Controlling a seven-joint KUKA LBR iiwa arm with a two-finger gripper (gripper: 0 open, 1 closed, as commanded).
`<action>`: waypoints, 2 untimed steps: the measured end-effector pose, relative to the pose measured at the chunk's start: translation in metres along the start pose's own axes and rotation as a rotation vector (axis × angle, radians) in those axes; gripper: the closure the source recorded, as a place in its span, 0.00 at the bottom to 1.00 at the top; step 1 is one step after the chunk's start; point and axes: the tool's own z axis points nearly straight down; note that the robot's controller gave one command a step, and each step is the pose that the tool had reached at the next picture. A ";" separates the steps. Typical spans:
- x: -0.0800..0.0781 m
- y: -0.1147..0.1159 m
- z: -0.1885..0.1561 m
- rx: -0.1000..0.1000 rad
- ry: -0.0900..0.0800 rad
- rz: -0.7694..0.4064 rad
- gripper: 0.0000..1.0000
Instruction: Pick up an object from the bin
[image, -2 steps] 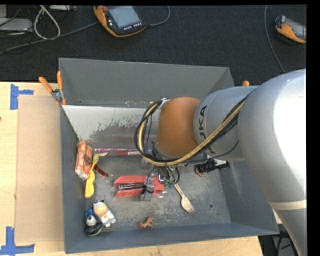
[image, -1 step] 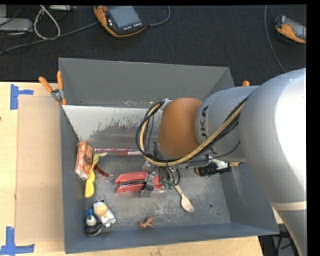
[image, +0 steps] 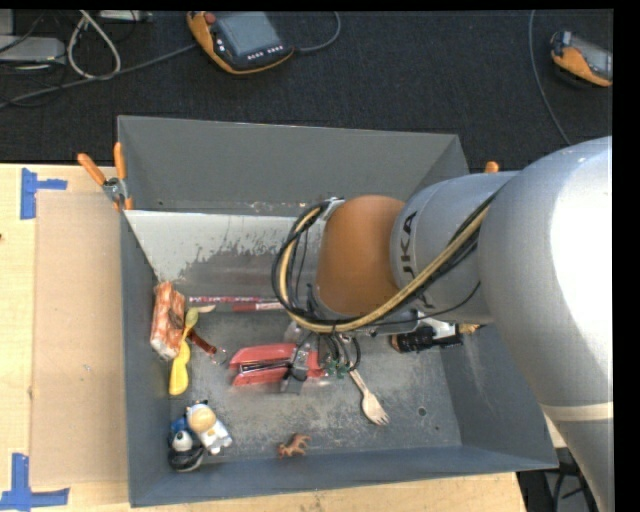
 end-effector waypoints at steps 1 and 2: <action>0.000 0.000 -0.002 0.000 0.000 0.000 1.00; 0.000 0.000 -0.006 0.000 0.000 0.001 1.00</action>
Offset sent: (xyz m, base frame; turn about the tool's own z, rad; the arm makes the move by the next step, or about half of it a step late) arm 0.0002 0.0001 0.0095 0.0001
